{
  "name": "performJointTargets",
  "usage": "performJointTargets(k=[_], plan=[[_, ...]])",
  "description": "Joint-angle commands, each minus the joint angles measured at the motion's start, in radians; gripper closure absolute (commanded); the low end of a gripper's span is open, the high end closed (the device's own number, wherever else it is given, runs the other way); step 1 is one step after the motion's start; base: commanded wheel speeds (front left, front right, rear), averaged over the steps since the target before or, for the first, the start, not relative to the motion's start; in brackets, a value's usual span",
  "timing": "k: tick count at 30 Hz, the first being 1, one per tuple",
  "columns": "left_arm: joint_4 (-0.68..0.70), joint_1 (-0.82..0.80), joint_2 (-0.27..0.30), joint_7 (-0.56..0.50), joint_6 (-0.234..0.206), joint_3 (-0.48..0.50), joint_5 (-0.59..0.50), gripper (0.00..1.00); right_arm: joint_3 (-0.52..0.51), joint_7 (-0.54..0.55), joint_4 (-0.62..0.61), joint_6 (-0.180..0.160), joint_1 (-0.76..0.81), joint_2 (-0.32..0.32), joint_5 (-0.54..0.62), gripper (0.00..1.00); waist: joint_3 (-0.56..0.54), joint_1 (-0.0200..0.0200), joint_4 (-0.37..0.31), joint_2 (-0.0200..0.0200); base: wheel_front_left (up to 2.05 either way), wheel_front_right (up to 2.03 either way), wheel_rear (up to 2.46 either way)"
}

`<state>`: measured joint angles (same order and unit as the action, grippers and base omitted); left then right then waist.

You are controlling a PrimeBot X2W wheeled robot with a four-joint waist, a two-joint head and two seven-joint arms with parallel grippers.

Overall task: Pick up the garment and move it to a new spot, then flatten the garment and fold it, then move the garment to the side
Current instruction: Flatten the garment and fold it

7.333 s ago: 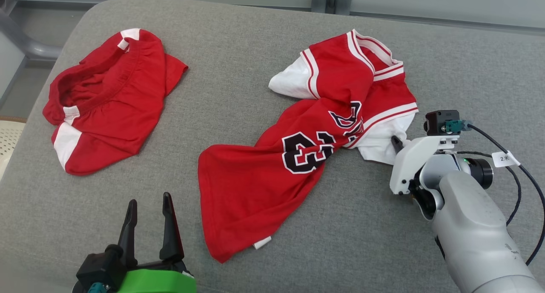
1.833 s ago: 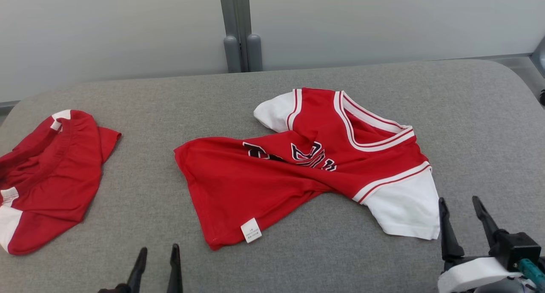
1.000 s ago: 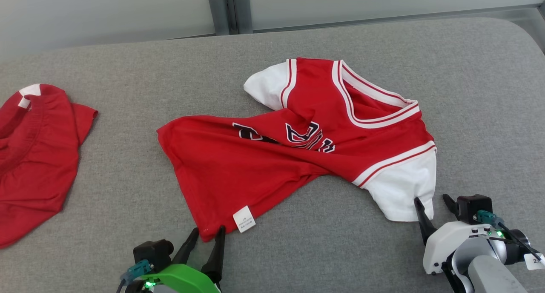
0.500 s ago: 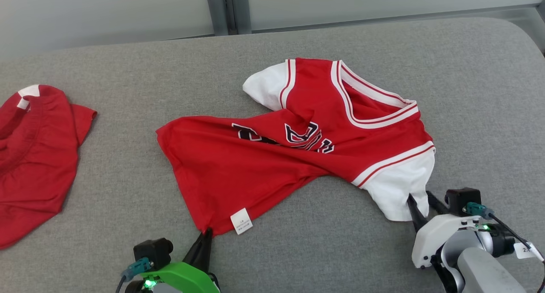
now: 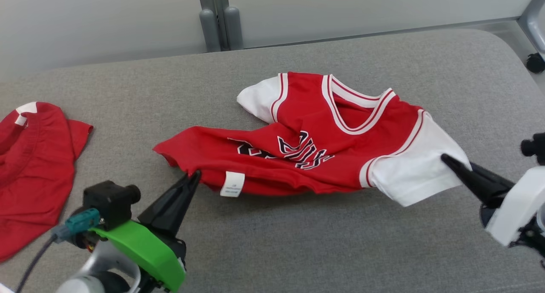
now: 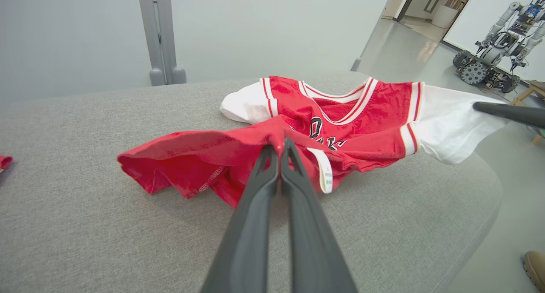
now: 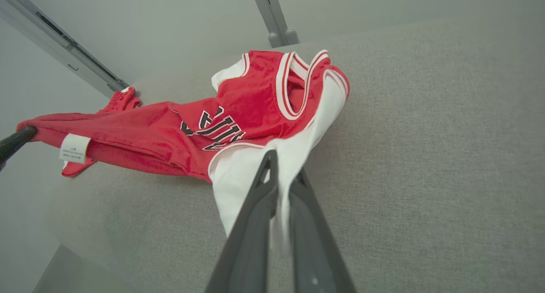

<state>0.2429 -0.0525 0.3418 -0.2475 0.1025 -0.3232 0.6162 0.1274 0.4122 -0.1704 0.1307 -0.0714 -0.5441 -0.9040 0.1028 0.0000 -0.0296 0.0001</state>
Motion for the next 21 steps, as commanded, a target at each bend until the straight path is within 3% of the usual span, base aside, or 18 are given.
performJointTargets(k=[1,5,10,13,16,18,21], plan=[[0.087,-0.031,0.047,-0.075,-0.009,0.011,0.004,1.00,-0.049,0.086,-0.085,0.000,0.007,-0.050,-0.027,1.00,0.017,0.0000,-0.020,-0.0001,0.00,0.00,0.00],[0.283,-0.148,0.126,-0.265,-0.031,0.055,0.064,1.00,-0.209,0.299,-0.268,0.000,-0.060,-0.127,-0.124,1.00,0.069,0.0000,-0.035,-0.0001,0.00,0.00,0.00],[0.335,-0.395,0.177,-0.438,-0.046,0.110,0.153,1.00,-0.375,0.465,-0.317,0.000,-0.303,-0.121,-0.188,1.00,0.185,0.0000,-0.050,-0.0001,0.00,0.00,0.00],[0.245,-0.622,0.181,-0.522,-0.056,0.133,0.198,1.00,-0.414,0.567,-0.229,0.000,-0.549,-0.108,-0.123,1.00,0.298,0.0000,-0.047,-0.0001,0.00,0.00,0.00],[0.130,-0.816,0.166,-0.554,-0.047,0.111,0.168,1.00,-0.397,0.632,-0.132,0.000,-0.770,-0.078,-0.013,1.00,0.398,0.0000,-0.037,-0.0001,0.00,0.00,0.00],[0.028,-0.959,0.131,-0.549,-0.045,0.089,0.137,1.00,-0.373,0.650,-0.057,0.000,-0.940,-0.028,0.101,1.00,0.473,0.0000,-0.032,-0.0001,0.00,0.00,0.00],[-0.143,-1.161,0.095,-0.494,-0.029,0.050,0.048,1.00,-0.353,0.595,0.079,0.000,-1.182,0.102,0.305,1.00,0.575,0.0000,-0.025,-0.0001,0.00,0.00,0.00]])
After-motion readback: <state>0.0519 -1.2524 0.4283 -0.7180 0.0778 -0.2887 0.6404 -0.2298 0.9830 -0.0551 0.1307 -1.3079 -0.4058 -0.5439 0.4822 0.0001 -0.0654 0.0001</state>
